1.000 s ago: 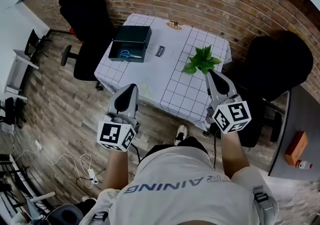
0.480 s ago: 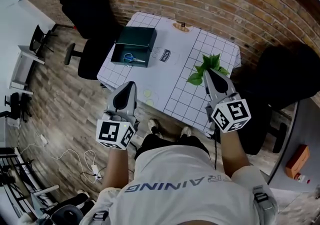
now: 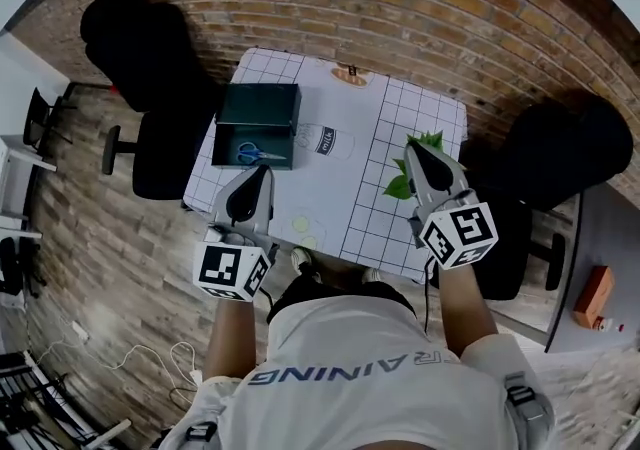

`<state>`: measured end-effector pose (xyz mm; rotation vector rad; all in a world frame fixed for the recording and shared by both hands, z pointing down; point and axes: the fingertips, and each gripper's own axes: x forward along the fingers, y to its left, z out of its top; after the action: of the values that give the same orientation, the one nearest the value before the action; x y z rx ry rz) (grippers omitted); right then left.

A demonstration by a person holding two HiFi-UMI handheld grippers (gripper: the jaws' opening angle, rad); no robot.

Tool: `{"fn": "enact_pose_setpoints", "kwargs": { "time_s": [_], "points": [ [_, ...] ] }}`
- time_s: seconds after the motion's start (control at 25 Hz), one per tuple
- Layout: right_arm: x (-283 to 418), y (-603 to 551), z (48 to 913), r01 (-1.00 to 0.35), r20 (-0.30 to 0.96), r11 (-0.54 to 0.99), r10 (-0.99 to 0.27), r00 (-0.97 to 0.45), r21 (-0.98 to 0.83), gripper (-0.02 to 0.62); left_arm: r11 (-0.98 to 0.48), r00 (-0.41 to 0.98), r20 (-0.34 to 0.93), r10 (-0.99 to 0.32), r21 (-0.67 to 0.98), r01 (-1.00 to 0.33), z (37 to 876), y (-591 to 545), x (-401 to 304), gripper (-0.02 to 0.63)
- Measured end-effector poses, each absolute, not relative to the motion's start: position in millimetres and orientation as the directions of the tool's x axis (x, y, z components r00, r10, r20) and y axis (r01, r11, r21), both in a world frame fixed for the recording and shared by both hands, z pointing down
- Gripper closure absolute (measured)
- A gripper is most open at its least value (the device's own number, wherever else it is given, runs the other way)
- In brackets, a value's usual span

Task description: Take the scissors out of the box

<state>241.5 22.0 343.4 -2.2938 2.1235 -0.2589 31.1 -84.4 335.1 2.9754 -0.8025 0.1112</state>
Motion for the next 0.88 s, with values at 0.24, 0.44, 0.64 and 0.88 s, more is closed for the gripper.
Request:
{"fn": "enact_pose_setpoints", "kwargs": {
  "time_s": [0.24,0.44,0.64,0.88],
  "points": [
    [236,-10,340,-0.979,0.109,-0.176,-0.980,0.165,-0.103,0.578,-0.896,0.895,0.099,-0.436,0.044,-0.441,343,-137,28,0.604],
    [242,-21,346,-0.981,0.124,-0.165,-0.981,0.152,-0.106,0.578,-0.889,0.888,0.114,-0.446,0.061,-0.454,349,-148,34,0.604],
    [257,-35,347,-0.985,0.131,-0.123,-0.986,0.107,-0.122,0.578,-0.867,0.867,0.122,-0.482,0.076,-0.493,352,-150,38,0.604],
    [233,-75,354,-0.990,0.133,0.015,-0.991,-0.034,-0.137,0.578,-0.782,0.783,0.132,-0.608,0.074,-0.619,355,-167,-1,0.604]
  ]
}}
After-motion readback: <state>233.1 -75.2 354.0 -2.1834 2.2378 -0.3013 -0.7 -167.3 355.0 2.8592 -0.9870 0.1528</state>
